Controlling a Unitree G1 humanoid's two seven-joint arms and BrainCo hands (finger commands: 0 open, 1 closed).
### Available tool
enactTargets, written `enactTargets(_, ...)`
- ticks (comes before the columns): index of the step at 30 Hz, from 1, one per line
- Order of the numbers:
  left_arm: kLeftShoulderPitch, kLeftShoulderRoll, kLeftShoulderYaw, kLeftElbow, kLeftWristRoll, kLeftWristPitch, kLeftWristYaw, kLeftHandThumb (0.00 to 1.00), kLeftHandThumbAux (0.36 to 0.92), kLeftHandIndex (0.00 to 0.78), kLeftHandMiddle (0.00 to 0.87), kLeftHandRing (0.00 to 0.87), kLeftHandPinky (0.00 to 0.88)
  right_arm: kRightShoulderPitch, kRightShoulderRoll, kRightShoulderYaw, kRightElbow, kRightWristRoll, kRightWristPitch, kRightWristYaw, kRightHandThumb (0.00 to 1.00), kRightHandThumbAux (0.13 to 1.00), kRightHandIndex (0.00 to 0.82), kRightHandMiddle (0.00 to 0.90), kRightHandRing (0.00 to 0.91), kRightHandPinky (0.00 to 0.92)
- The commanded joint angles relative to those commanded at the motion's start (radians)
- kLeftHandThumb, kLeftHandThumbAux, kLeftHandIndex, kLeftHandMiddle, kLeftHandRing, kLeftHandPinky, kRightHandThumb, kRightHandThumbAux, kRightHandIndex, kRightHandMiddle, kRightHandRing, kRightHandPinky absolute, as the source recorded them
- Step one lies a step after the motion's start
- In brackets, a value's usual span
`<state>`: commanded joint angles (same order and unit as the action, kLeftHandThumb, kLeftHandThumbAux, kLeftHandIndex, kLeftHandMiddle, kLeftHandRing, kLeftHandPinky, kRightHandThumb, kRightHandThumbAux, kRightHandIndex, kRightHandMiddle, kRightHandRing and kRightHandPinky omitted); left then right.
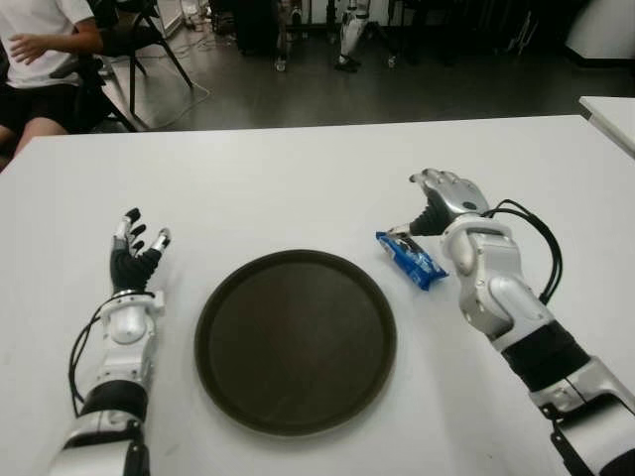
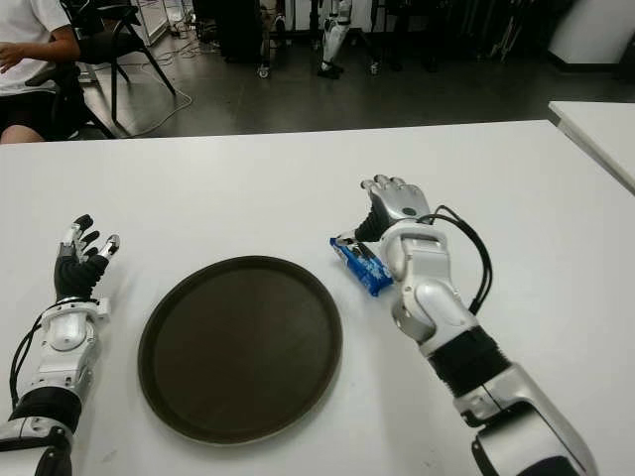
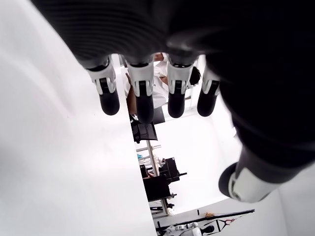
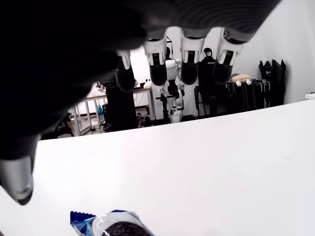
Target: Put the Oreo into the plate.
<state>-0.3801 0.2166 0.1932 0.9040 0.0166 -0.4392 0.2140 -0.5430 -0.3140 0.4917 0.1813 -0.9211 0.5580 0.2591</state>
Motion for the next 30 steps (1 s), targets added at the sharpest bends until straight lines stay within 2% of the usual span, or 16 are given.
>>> enactTargets(11, 0.008, -0.002, -0.003, -0.023, 0.004, 0.024, 0.001, 0.265, 0.68, 0.055, 0.102, 0.084, 0.064, 0.003, 0.023, 0.01, 0.033, -0.014, 0.025, -0.005, 0.014, 0.584, 0.0, 0.0, 0.0, 0.0)
enactTargets(20, 0.011, -0.003, -0.003, -0.027, 0.003, 0.031, -0.004, 0.259, 0.677, 0.055, 0.096, 0.077, 0.055, 0.005, 0.038, -0.003, 0.066, 0.005, 0.039, -0.011, 0.034, 0.593, 0.001, 0.0, 0.0, 0.0)
enactTargets(28, 0.009, -0.005, -0.004, -0.026, 0.007, 0.034, 0.005, 0.254, 0.67, 0.057, 0.109, 0.085, 0.053, -0.05, 0.06, -0.02, 0.24, 0.045, 0.012, -0.046, 0.002, 0.597, 0.113, 0.0, 0.0, 0.0)
enactTargets(30, 0.011, -0.007, -0.005, -0.031, 0.009, 0.035, 0.008, 0.254, 0.667, 0.061, 0.119, 0.092, 0.048, -0.062, 0.064, -0.02, 0.267, 0.052, 0.018, -0.047, 0.001, 0.582, 0.108, 0.0, 0.0, 0.0)
